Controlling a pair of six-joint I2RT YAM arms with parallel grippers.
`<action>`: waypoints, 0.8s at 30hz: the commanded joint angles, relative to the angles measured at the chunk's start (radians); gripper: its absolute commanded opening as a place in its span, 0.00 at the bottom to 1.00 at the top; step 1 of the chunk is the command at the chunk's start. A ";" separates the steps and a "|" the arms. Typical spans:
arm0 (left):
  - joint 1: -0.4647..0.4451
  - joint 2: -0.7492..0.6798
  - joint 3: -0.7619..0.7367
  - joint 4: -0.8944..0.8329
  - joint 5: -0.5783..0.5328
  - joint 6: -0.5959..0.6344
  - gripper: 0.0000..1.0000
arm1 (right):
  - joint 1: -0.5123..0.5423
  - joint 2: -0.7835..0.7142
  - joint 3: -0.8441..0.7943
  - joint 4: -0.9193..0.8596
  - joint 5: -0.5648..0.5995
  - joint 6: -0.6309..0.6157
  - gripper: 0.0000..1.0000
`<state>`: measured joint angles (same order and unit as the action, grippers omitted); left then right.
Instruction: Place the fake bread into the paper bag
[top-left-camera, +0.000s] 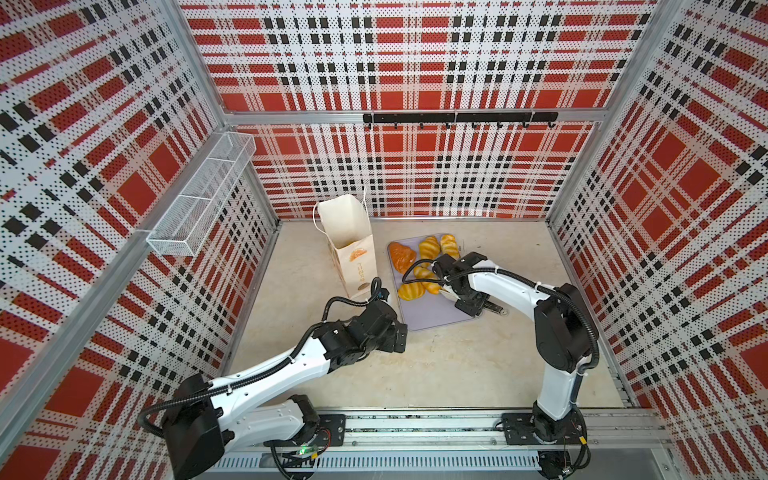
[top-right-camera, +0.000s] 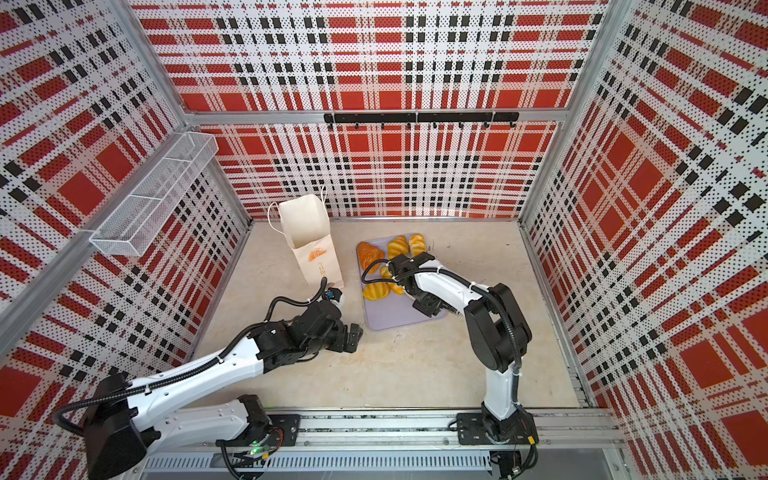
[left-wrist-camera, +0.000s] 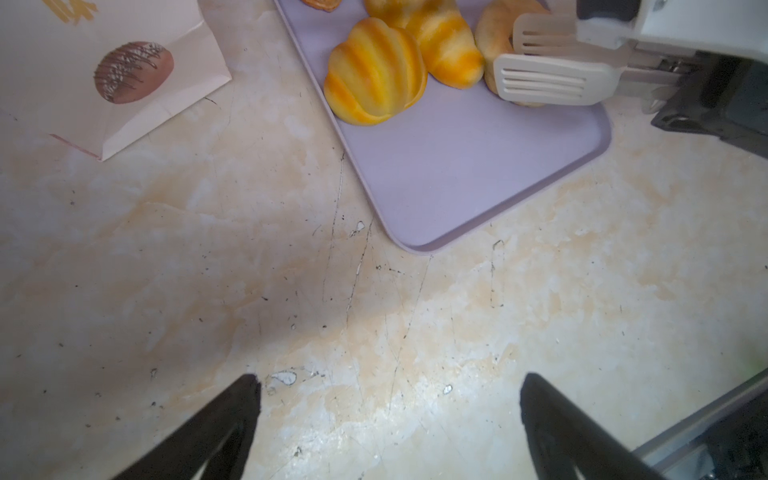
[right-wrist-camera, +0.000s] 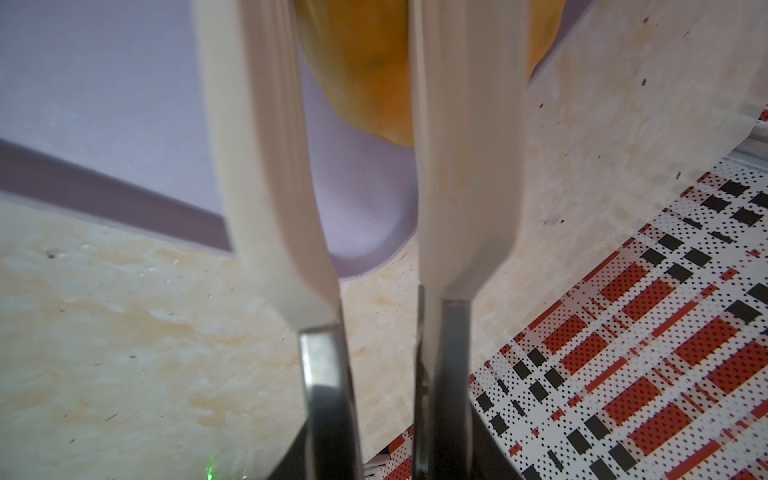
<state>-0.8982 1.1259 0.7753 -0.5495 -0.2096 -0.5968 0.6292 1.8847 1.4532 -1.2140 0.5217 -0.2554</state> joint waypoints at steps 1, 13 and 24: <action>0.005 0.002 0.034 -0.004 -0.008 0.010 0.99 | 0.007 0.001 0.010 -0.009 0.015 -0.013 0.33; 0.014 -0.048 0.068 -0.004 -0.017 0.027 0.99 | -0.014 -0.071 0.009 -0.006 -0.055 0.020 0.25; 0.034 -0.096 0.040 -0.004 -0.024 0.017 0.99 | -0.033 -0.117 -0.001 -0.010 -0.070 0.034 0.22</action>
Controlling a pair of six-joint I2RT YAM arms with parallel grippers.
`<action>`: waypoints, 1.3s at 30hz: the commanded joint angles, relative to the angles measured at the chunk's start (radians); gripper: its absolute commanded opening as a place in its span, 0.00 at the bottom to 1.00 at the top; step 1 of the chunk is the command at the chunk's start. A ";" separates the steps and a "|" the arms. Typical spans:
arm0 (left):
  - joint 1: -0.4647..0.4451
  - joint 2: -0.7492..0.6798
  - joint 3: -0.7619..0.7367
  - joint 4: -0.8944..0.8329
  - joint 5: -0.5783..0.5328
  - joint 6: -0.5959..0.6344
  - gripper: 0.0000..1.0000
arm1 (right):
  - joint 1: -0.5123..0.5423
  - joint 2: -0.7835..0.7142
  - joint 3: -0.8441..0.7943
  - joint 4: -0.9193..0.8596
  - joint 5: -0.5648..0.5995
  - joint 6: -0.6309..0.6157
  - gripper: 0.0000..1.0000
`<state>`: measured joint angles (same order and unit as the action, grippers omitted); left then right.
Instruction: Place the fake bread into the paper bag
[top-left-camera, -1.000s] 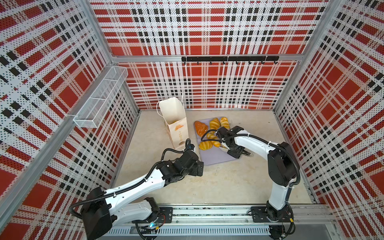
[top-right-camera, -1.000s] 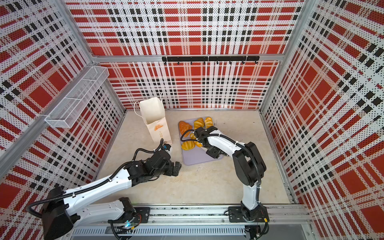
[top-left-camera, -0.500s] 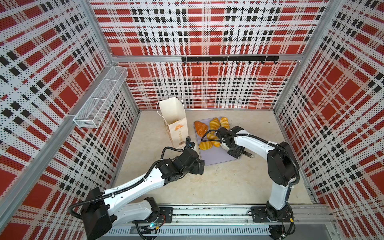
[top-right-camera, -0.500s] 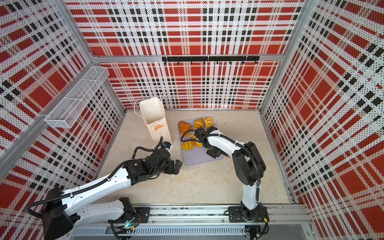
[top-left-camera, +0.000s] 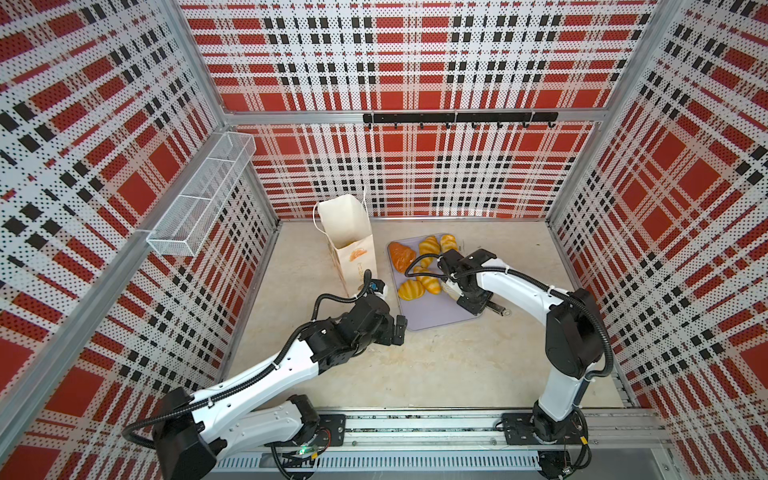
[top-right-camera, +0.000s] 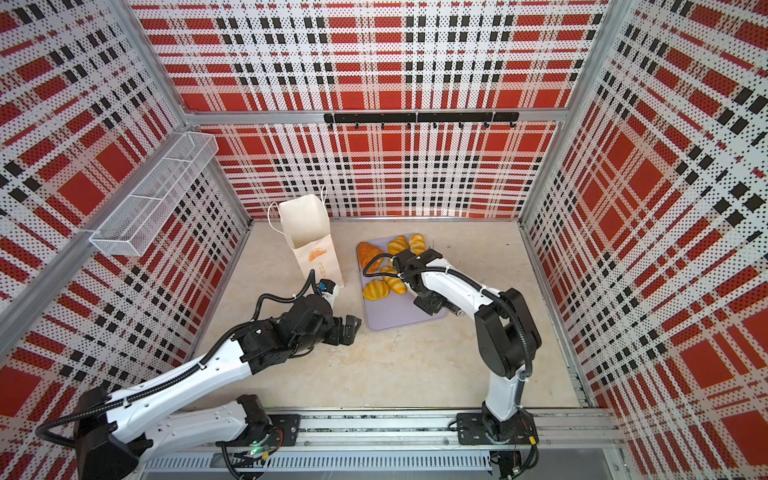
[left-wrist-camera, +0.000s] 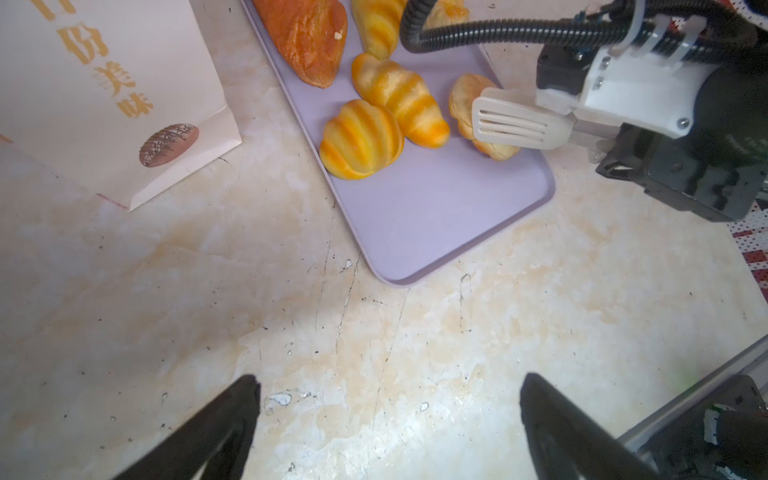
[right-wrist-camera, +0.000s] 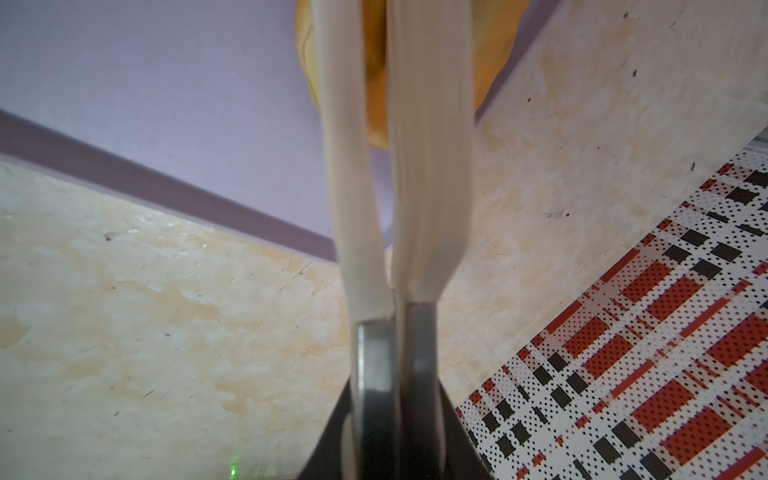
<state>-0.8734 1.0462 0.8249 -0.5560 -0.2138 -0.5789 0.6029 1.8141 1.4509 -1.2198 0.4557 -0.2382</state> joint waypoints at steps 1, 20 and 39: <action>0.010 -0.016 -0.009 0.003 -0.016 0.003 0.99 | -0.009 -0.052 0.004 -0.004 -0.006 0.018 0.22; 0.027 -0.026 0.020 -0.004 0.005 0.060 1.00 | -0.023 -0.127 0.082 0.012 -0.123 0.078 0.22; 0.172 -0.171 0.031 -0.042 0.150 0.164 0.99 | 0.053 -0.152 0.256 0.055 -0.243 0.112 0.23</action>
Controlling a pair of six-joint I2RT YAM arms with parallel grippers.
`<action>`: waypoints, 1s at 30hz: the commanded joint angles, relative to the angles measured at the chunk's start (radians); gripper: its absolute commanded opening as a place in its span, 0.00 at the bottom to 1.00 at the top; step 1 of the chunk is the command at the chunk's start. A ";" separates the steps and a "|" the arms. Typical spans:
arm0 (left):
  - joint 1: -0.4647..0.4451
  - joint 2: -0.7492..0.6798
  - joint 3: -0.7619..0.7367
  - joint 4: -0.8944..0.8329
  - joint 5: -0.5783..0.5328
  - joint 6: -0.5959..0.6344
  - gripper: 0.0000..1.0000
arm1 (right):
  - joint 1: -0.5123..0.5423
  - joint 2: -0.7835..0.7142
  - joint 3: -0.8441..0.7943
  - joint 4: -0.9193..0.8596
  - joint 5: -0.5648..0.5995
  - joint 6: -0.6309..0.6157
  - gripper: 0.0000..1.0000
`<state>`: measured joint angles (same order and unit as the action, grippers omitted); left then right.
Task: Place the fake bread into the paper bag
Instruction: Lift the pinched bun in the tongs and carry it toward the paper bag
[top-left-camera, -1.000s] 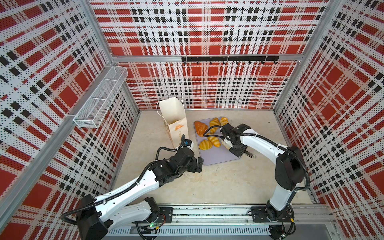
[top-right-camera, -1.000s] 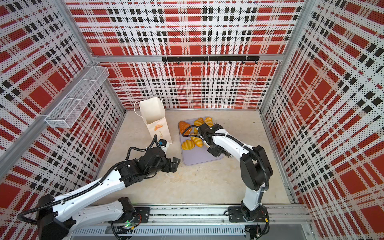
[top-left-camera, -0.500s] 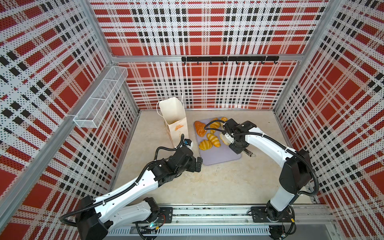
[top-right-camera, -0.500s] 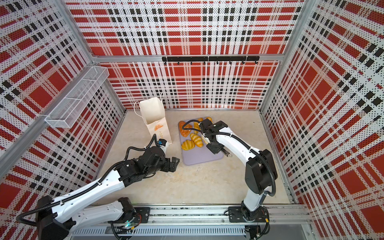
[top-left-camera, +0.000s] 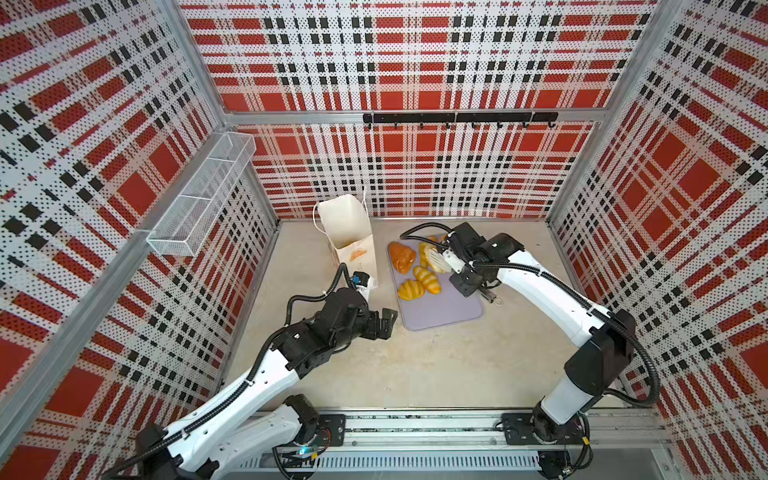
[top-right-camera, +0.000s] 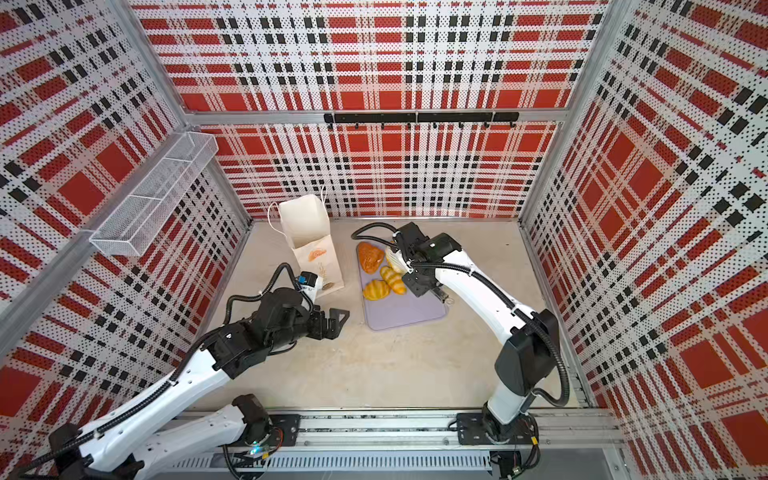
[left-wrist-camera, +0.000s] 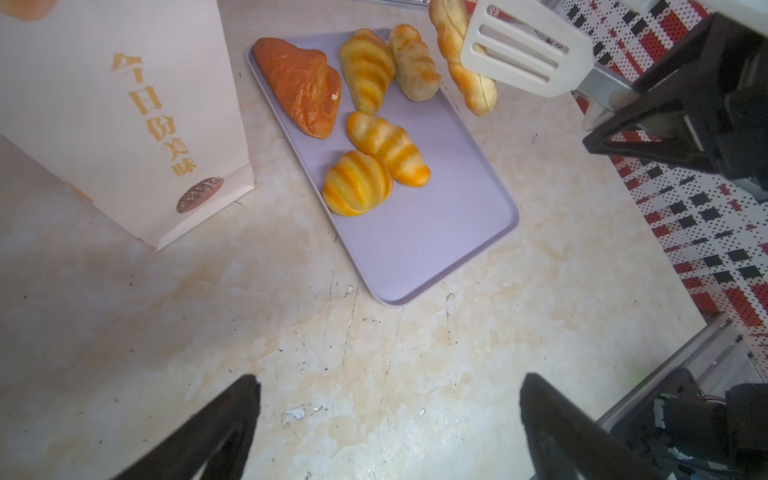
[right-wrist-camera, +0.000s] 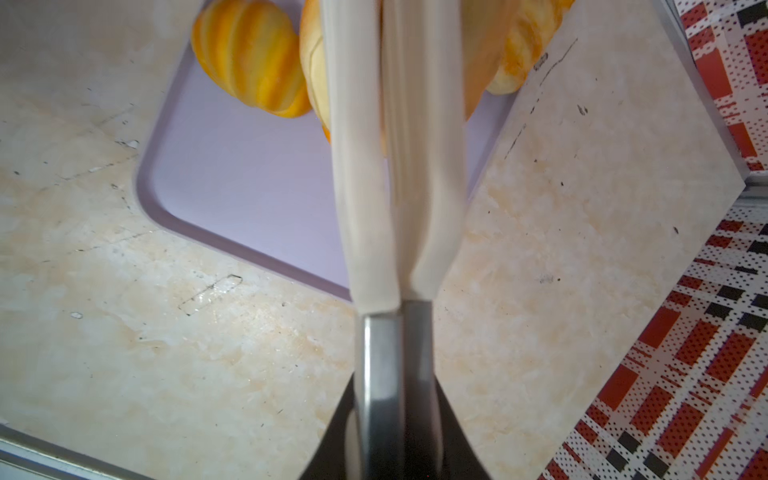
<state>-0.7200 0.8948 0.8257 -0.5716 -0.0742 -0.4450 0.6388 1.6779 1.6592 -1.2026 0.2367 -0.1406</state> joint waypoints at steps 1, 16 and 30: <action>0.024 -0.023 0.033 -0.032 0.010 0.033 0.99 | 0.024 -0.011 0.057 0.043 -0.032 0.018 0.23; 0.172 -0.109 0.096 -0.110 0.012 0.072 0.99 | 0.116 0.033 0.223 0.116 -0.149 0.071 0.24; 0.334 -0.142 0.138 -0.132 0.048 0.076 0.99 | 0.163 0.112 0.434 0.157 -0.238 0.078 0.25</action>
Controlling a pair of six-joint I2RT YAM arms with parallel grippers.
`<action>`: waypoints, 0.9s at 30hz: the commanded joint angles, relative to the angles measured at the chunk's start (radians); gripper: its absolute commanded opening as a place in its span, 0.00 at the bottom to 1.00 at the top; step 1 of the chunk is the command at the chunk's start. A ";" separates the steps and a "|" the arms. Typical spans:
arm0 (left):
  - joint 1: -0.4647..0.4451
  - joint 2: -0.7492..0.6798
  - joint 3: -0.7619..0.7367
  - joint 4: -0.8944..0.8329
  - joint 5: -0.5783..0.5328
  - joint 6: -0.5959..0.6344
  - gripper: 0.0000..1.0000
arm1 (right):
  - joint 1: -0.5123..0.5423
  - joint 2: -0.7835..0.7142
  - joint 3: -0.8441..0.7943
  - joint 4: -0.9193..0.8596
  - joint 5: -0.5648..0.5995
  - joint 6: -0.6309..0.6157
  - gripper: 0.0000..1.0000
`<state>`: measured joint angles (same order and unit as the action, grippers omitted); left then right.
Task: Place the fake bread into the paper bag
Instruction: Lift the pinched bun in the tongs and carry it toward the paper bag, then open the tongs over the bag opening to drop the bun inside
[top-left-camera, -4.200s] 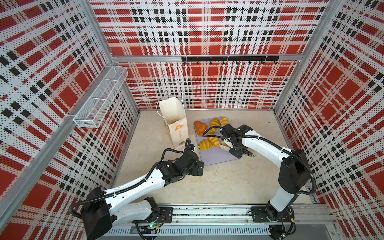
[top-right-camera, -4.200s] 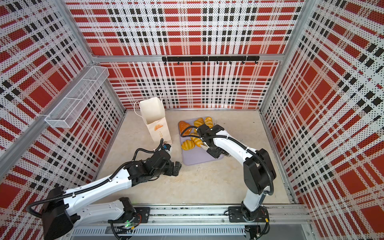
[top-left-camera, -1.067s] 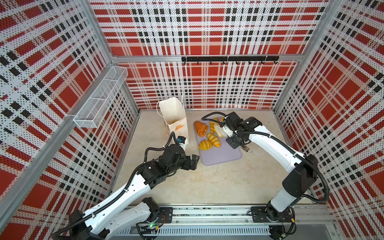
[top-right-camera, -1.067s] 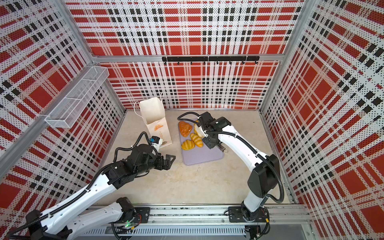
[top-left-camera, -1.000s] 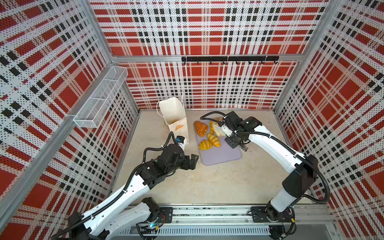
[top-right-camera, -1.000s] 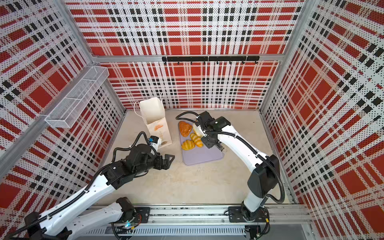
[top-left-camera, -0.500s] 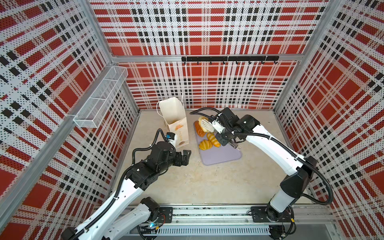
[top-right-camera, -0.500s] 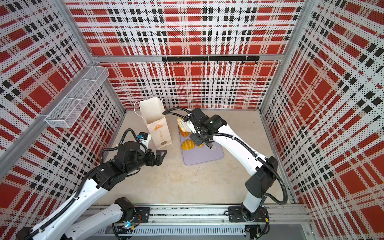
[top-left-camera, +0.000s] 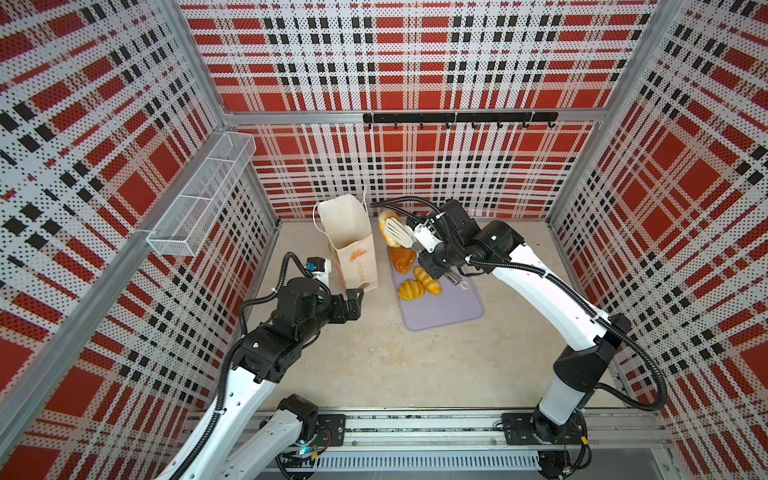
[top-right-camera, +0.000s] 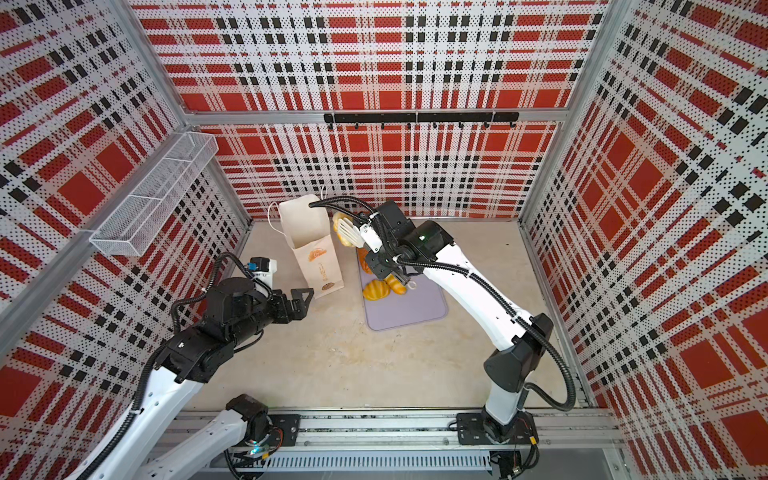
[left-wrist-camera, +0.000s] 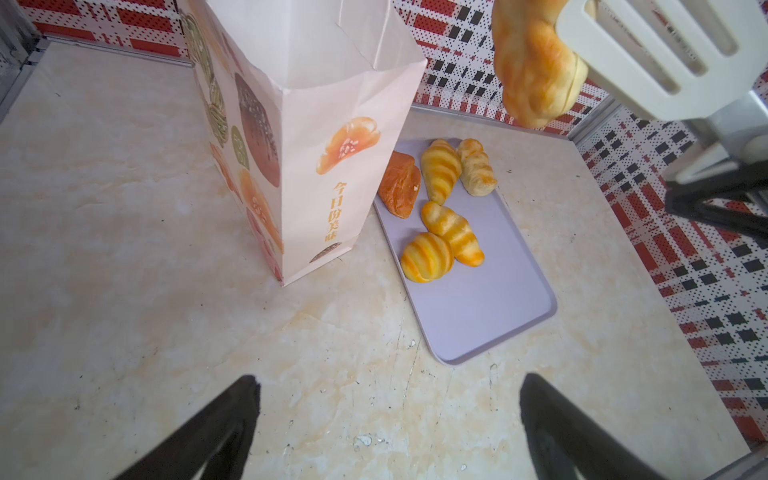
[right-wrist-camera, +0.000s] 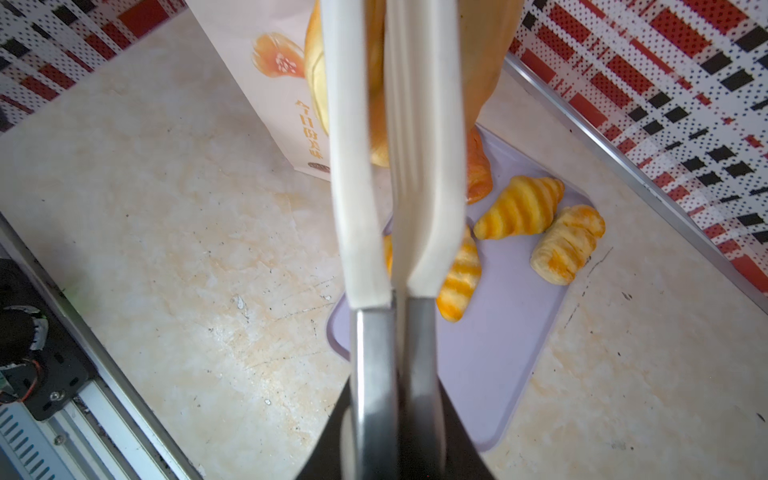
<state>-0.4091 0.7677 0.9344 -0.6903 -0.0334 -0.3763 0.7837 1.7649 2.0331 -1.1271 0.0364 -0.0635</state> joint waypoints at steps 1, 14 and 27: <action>0.032 -0.016 0.027 -0.014 0.007 0.004 1.00 | 0.023 0.036 0.080 0.085 -0.043 0.001 0.26; 0.098 -0.017 0.017 -0.015 0.006 -0.016 0.99 | 0.053 0.143 0.218 0.199 -0.131 0.038 0.26; 0.099 -0.013 0.000 -0.011 0.020 -0.018 0.99 | 0.054 0.277 0.340 0.219 -0.119 0.012 0.28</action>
<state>-0.3191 0.7582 0.9367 -0.6910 -0.0223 -0.3923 0.8318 2.0312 2.3234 -0.9764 -0.0906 -0.0334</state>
